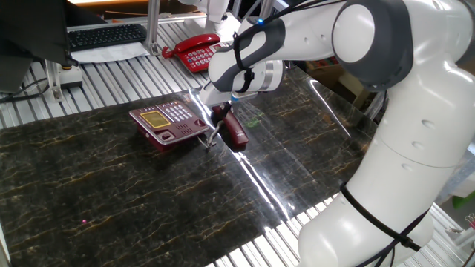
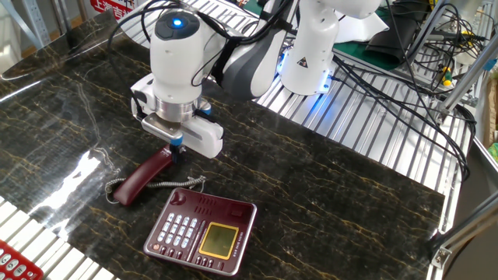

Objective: Place the handset of the telephone on the corresponding phone cradle

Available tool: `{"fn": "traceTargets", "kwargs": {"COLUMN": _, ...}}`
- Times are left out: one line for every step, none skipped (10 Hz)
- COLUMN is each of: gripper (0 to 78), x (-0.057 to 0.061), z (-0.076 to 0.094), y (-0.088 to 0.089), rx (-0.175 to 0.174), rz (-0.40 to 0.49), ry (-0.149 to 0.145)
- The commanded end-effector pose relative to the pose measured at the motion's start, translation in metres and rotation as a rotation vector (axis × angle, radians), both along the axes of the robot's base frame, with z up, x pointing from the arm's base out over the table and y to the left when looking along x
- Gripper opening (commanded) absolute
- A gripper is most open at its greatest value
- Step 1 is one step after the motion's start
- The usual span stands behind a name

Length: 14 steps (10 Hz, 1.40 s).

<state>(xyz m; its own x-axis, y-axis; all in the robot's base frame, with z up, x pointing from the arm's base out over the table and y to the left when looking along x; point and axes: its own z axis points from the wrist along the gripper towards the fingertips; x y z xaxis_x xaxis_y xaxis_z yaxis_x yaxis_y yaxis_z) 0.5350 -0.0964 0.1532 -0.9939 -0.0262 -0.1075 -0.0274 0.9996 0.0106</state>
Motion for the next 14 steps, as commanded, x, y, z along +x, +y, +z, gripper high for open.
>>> {"fn": "traceTargets", "kwargs": {"gripper": 0.0, "x": 0.001, "z": 0.001, "y": 0.000, "rx": 0.003, "rz": -0.053, "ry": 0.002}}
{"fn": "traceTargets", "kwargs": {"gripper": 0.0, "x": 0.001, "z": 0.001, "y": 0.000, "rx": 0.003, "rz": -0.075, "ry": -0.034}}
{"fn": "traceTargets", "kwargs": {"gripper": 0.0, "x": 0.001, "z": 0.001, "y": 0.000, "rx": 0.001, "rz": -0.059, "ry": -0.051}}
{"fn": "traceTargets", "kwargs": {"gripper": 0.0, "x": -0.001, "z": -0.001, "y": -0.009, "rx": -0.002, "rz": -0.033, "ry": -0.048}}
{"fn": "traceTargets", "kwargs": {"gripper": 0.0, "x": -0.004, "z": -0.005, "y": -0.022, "rx": -0.004, "rz": -0.022, "ry": -0.047}}
{"fn": "traceTargets", "kwargs": {"gripper": 0.0, "x": -0.007, "z": -0.008, "y": -0.032, "rx": -0.008, "rz": -0.023, "ry": -0.040}}
{"fn": "traceTargets", "kwargs": {"gripper": 0.0, "x": -0.011, "z": -0.010, "y": -0.041, "rx": -0.019, "rz": -0.031, "ry": -0.031}}
{"fn": "traceTargets", "kwargs": {"gripper": 0.0, "x": -0.012, "z": -0.010, "y": -0.044, "rx": -0.022, "rz": -0.035, "ry": -0.028}}
{"fn": "traceTargets", "kwargs": {"gripper": 0.0, "x": -0.017, "z": -0.015, "y": -0.056, "rx": -0.019, "rz": -0.037, "ry": -0.022}}
{"fn": "traceTargets", "kwargs": {"gripper": 0.0, "x": -0.019, "z": -0.020, "y": -0.060, "rx": -0.019, "rz": -0.039, "ry": -0.030}}
{"fn": "traceTargets", "kwargs": {"gripper": 0.0, "x": -0.019, "z": -0.026, "y": -0.060, "rx": -0.018, "rz": -0.051, "ry": -0.059}}
{"fn": "traceTargets", "kwargs": {"gripper": 0.0, "x": -0.020, "z": -0.033, "y": -0.060, "rx": -0.019, "rz": -0.059, "ry": -0.115}}
{"fn": "traceTargets", "kwargs": {"gripper": 0.0, "x": -0.020, "z": -0.036, "y": -0.060, "rx": -0.019, "rz": -0.064, "ry": -0.131}}
{"fn": "traceTargets", "kwargs": {"gripper": 0.0, "x": -0.020, "z": -0.037, "y": -0.060, "rx": -0.019, "rz": -0.064, "ry": -0.130}}
